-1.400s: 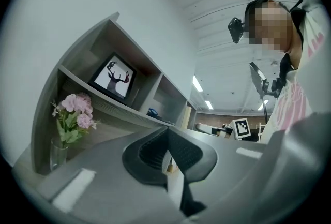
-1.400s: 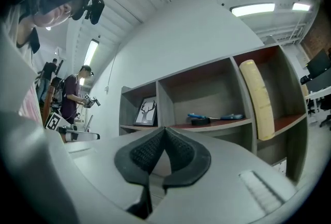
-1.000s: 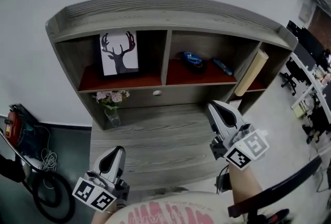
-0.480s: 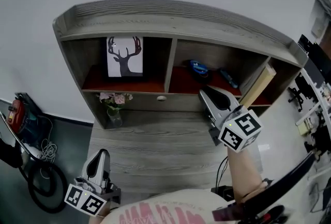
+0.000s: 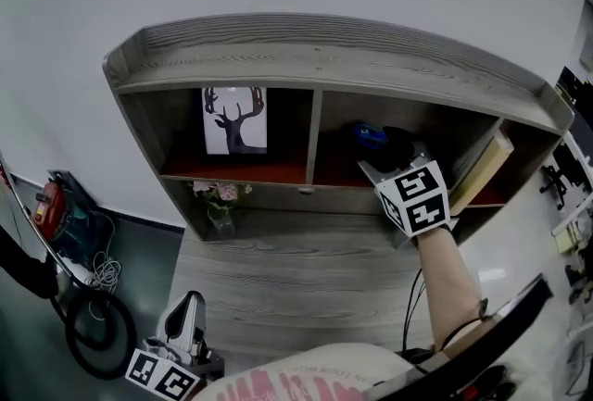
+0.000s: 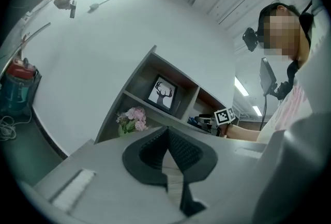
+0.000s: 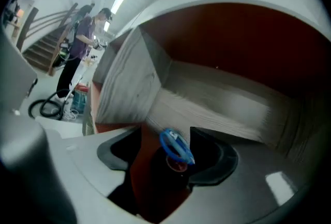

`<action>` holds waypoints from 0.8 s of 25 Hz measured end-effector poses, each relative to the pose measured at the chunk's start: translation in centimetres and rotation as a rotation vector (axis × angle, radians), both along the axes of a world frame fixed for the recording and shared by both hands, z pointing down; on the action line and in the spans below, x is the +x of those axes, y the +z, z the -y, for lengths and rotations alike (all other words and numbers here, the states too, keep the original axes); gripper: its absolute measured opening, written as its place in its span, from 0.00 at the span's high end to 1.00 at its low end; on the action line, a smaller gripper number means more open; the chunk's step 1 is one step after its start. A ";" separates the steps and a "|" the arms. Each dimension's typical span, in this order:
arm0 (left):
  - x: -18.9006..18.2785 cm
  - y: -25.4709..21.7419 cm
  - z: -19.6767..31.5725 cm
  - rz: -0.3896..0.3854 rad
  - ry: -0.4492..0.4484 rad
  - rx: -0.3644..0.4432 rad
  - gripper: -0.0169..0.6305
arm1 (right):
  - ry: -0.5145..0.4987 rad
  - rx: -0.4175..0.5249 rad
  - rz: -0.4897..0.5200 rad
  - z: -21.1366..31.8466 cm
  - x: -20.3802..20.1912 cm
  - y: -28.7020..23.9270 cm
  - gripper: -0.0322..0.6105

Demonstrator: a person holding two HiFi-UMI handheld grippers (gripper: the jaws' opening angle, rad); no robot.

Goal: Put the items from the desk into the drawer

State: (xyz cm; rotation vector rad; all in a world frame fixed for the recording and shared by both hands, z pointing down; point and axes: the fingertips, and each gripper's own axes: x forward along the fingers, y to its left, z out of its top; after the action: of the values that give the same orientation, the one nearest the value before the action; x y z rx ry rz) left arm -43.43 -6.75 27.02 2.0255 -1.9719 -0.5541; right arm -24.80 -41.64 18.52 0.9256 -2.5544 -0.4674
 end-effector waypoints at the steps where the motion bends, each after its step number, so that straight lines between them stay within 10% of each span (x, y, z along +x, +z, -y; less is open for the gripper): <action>1: 0.1 0.0 0.1 0.002 0.002 -0.002 0.94 | 0.020 0.004 -0.045 0.8 0.0 0.5 0.49; 8: 0.4 0.7 0.1 -0.004 -0.012 -0.019 0.94 | 0.048 -0.066 -0.180 3.4 -1.6 2.5 0.47; 14: 0.8 1.4 -0.2 -0.013 -0.019 -0.031 0.94 | 0.069 -0.105 -0.128 3.8 -1.4 2.3 0.68; 20: 0.9 1.7 -0.7 -0.012 -0.021 -0.041 0.94 | 0.084 0.034 -0.125 3.1 -1.4 1.1 0.76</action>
State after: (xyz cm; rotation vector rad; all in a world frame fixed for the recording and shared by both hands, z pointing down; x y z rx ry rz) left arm -42.52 -6.02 28.68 1.9750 -1.9831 -0.5255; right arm -26.17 -44.70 19.57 0.9799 -2.3921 -0.5278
